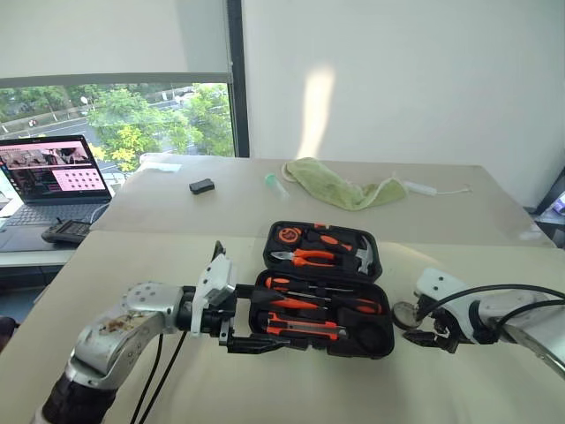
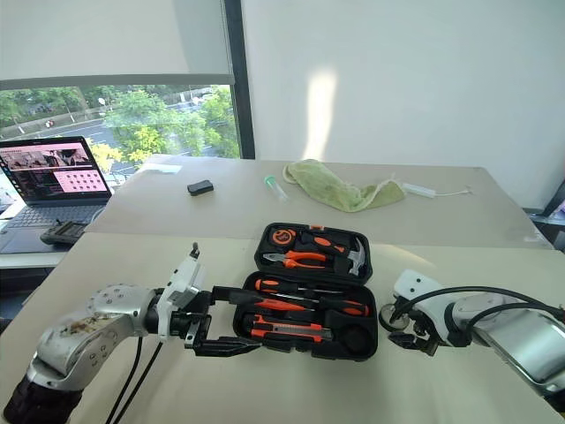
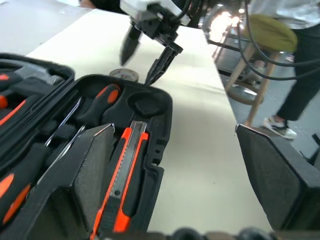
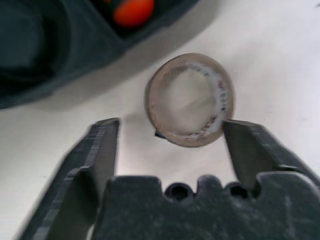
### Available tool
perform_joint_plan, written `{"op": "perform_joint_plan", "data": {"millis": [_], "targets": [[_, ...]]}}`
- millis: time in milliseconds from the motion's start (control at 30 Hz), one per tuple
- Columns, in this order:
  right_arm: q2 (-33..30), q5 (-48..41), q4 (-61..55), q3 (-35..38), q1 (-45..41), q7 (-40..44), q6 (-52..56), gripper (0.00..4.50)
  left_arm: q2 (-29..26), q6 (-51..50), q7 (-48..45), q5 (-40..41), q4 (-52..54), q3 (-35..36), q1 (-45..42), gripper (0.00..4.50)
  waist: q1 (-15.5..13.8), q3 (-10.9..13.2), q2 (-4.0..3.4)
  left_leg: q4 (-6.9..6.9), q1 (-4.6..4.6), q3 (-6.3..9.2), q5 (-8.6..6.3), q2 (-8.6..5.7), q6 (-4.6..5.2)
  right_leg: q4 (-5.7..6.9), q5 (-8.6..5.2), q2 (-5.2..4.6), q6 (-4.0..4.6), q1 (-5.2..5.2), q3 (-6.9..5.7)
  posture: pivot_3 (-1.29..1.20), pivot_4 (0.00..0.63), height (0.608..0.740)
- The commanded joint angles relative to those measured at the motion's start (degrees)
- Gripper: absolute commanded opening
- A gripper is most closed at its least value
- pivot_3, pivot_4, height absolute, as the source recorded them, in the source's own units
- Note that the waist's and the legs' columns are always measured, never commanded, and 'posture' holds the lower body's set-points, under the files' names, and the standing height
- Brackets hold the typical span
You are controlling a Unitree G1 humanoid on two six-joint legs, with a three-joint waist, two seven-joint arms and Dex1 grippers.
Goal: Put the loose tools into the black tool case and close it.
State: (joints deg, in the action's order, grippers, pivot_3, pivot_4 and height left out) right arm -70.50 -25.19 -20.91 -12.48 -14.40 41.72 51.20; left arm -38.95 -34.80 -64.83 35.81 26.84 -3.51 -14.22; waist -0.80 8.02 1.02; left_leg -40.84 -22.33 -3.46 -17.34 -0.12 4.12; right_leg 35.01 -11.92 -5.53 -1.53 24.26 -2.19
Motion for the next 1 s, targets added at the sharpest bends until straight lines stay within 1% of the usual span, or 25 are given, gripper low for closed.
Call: {"op": "perform_joint_plan", "data": {"millis": [33, 133, 200, 233, 367, 433, 500, 567, 633, 733, 800, 900, 1000], "targets": [[1.07, 2.87, 1.09, -0.48, -1.56, 3.54, -2.63, 2.09, 0.04, 2.55, 1.62, -0.60, 1.56, 1.19, 1.13, 4.23, -0.02, 0.02, -0.02, 0.00, 0.00, 0.00, 0.00, 0.00, 0.00, 0.00, 0.01, 0.00, 0.01, 0.01, 0.01, 0.00, 0.150, 0.740], [1.47, 4.31, 1.17, 0.34, -1.23, 4.89, -3.74, 1.07, 0.18, 3.44, 2.15, -0.95, 1.14, 0.66, 1.45, 4.23, -0.05, 0.03, -0.04, 0.00, 0.00, 0.00, -0.01, -0.01, 0.01, 0.03, 0.02, -0.02, 0.03, 0.02, 0.02, 0.00, 0.150, 0.740], [1.78, 3.41, 0.07, 3.39, 0.08, 6.29, -6.00, 0.44, 0.43, 4.12, 2.48, -1.34, 0.42, 0.50, 1.16, 4.23, -0.05, 0.03, -0.04, 0.00, 0.01, 0.00, 0.00, -0.01, 0.00, 0.03, 0.03, -0.02, 0.04, 0.00, 0.01, 0.00, 0.150, 0.740], [1.57, 2.05, -1.21, 5.36, 0.81, 6.90, -5.37, 0.07, 0.55, 4.19, 2.61, -1.39, 0.02, 0.49, 0.94, 4.23, -0.07, 0.03, -0.04, 0.00, 0.01, -0.01, 0.00, -0.01, 0.00, 0.04, 0.03, -0.03, 0.04, 0.01, 0.02, 0.00, 0.150, 0.740], [-0.38, -1.69, -7.13, 12.31, 3.84, 9.90, -2.61, 0.02, 0.49, 4.95, 2.07, -1.75, -1.63, 0.50, 0.50, 4.23, -0.09, 0.04, -0.06, 0.01, 0.01, 0.00, 0.01, 0.01, -0.01, 0.05, 0.04, -0.02, 0.04, 0.02, 0.01, 0.00, 0.150, 0.740], [-0.05, -7.58, -11.34, 17.00, 3.45, 11.95, 1.40, 0.02, 0.24, 5.48, 1.70, -2.01, -2.43, 0.42, 0.52, 4.23, -0.07, 0.05, -0.07, 0.01, 0.01, 0.01, 0.00, 0.01, -0.01, 0.05, 0.04, -0.04, 0.04, 0.01, 0.01, 0.00, 0.150, 0.740], [0.48, -11.57, -14.47, 17.99, 1.31, 12.53, 4.89, 0.02, 0.14, 5.92, 1.38, -2.21, -3.11, 0.35, 0.52, 4.23, -0.01, 0.06, -0.08, 0.01, 0.01, 0.02, 0.00, 0.02, -0.01, 0.05, 0.05, -0.05, 0.04, 0.01, 0.01, 0.00, 0.150, 0.740], [1.52, -13.42, -17.02, 15.69, -1.81, 11.44, 8.01, 0.02, 0.16, 6.22, 1.27, -2.40, -3.44, 0.20, 0.63, 4.23, 0.14, 0.07, -0.08, 0.01, 0.05, 0.02, -0.01, 0.06, -0.01, 0.04, 0.08, -0.04, 0.08, -0.01, 0.01, 0.00, 0.150, 0.740], [3.17, -12.76, -17.86, 11.49, -4.57, 9.58, 10.27, 0.02, 0.21, 6.39, 1.33, -2.62, -3.35, -0.04, 0.78, 4.23, 0.13, 0.07, -0.06, 0.03, 0.06, 0.03, -0.01, 0.06, -0.01, 0.03, 0.10, -0.10, 0.11, 0.01, 0.00, 0.00, 0.150, 0.740], [4.87, -8.82, -17.18, 3.68, -6.70, 7.50, 12.09, 0.02, 0.16, 5.98, 1.60, -2.54, -3.00, -0.01, 0.61, 4.23, -0.08, 0.08, -0.06, 0.02, 0.04, 0.03, 0.00, 0.04, -0.01, 0.03, 0.12, -0.14, 0.14, 0.02, -0.01, 0.00, 0.150, 0.740], [5.57, -7.51, -16.95, 0.27, -7.28, 6.73, 13.25, 0.02, 0.02, 5.79, 1.85, -2.63, -2.81, 0.17, 0.54, 4.23, -0.26, 0.08, -0.06, 0.00, 0.01, 0.03, 0.00, 0.00, -0.02, 0.03, 0.12, -0.20, 0.15, 0.03, -0.06, 0.00, 0.150, 0.740], [4.22, -5.74, -17.34, -3.02, -6.65, 6.91, 14.09, 0.02, -0.22, 5.37, 2.36, -2.56, -2.11, 0.46, 0.76, 4.23, -0.14, 0.07, -0.06, 0.00, -0.01, 0.01, 0.08, -0.04, -0.16, 0.04, 0.12, -0.31, 0.14, 0.05, -0.07, 0.00, 0.150, 0.740], [3.01, -6.06, -17.77, -3.25, -6.33, 7.91, 14.78, 0.02, -0.37, 5.12, 2.98, -2.58, -1.54, 0.49, 1.12, 4.23, -0.12, 0.08, -0.06, 0.00, 0.01, 0.00, 0.14, -0.04, -0.25, 0.01, 0.13, -0.34, 0.12, 0.01, -0.12, 0.00, 0.150, 0.740]]}}
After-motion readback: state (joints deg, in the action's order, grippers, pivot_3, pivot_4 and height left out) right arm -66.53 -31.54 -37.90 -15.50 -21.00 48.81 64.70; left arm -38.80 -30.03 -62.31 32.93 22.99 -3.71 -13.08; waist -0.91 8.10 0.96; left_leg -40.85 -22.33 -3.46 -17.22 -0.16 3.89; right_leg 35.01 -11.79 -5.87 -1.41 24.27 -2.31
